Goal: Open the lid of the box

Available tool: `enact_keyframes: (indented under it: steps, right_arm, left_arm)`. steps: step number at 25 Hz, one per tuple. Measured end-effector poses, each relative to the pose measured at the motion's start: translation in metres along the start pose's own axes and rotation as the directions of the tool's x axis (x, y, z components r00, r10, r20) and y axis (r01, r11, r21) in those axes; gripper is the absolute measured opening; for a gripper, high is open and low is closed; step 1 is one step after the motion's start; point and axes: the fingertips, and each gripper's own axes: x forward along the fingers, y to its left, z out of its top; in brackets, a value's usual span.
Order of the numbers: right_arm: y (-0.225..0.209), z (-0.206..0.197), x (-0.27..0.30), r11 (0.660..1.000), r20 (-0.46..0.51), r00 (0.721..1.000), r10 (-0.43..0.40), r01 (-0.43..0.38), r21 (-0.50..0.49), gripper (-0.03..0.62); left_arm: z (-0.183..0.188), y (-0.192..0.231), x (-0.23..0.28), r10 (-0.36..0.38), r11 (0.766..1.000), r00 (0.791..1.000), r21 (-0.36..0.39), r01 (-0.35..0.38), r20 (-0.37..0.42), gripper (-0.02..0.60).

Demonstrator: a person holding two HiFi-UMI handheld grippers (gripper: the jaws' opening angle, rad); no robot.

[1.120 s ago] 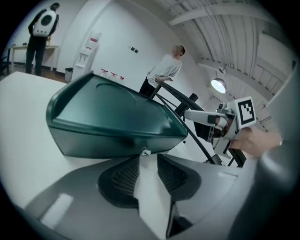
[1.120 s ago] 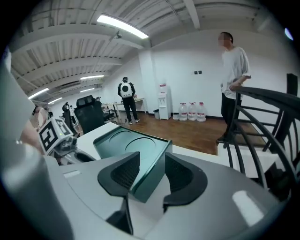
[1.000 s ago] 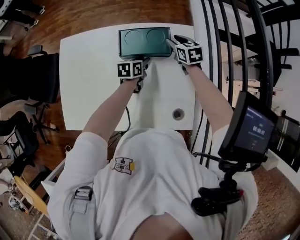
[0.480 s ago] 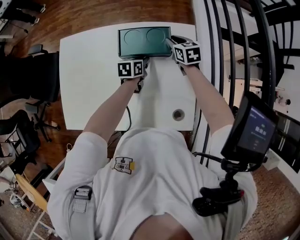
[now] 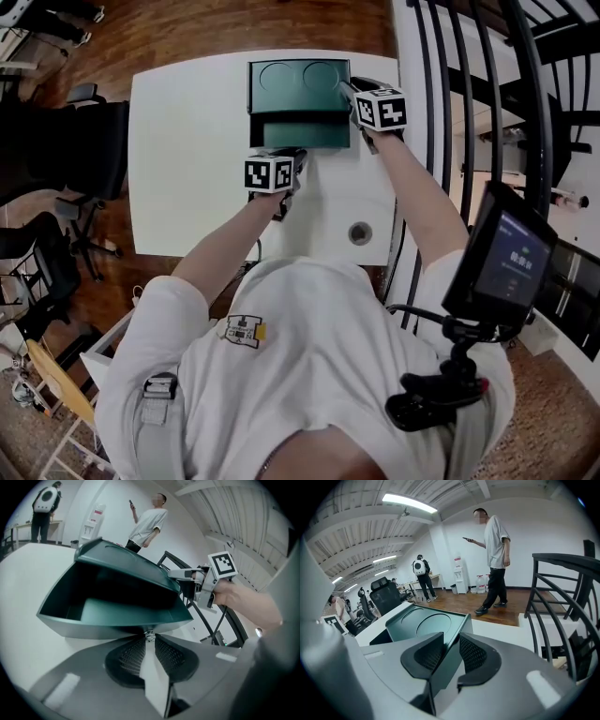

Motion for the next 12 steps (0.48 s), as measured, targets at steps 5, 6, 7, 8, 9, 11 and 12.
enact_keyframes:
  steps: [5,6,7,8,9,11,12]
  right_arm:
    - [-0.003,0.000,0.003,1.000,-0.003,1.000,-0.002,0.002,0.001,0.103]
    - [-0.003,0.001,0.003,1.000,-0.003,1.000,-0.002,0.002,0.000,0.103]
    - [-0.003,0.001,0.004,1.000,-0.003,1.000,-0.002,0.002,0.000,0.103]
    - [-0.003,0.001,0.004,1.000,-0.003,1.000,-0.003,0.003,0.000,0.103]
    - [-0.003,0.002,0.004,1.000,-0.002,1.000,-0.005,0.005,0.000,0.103]
    - [-0.004,0.002,0.005,1.000,-0.001,1.000,-0.006,0.006,0.000,0.103]
    - [-0.004,0.002,0.005,1.000,-0.001,1.000,-0.006,0.006,0.000,0.103]
  left_arm:
    - [-0.030,-0.006,-0.007,-0.006,1.000,1.000,-0.023,0.006,-0.016,0.061]
    - [-0.032,-0.007,-0.008,-0.006,1.000,1.000,-0.024,0.006,-0.012,0.061]
    - [-0.032,-0.007,-0.009,-0.006,1.000,1.000,-0.028,0.006,-0.004,0.061]
    - [-0.031,-0.007,-0.010,-0.006,0.999,1.000,-0.033,0.006,0.001,0.061]
    - [-0.030,-0.007,-0.010,-0.007,0.999,1.000,-0.037,0.007,0.003,0.061]
    - [-0.029,-0.005,-0.010,-0.004,0.999,1.000,-0.037,0.004,0.000,0.061]
    - [-0.030,-0.004,-0.009,0.000,0.999,1.000,-0.035,0.000,-0.001,0.061]
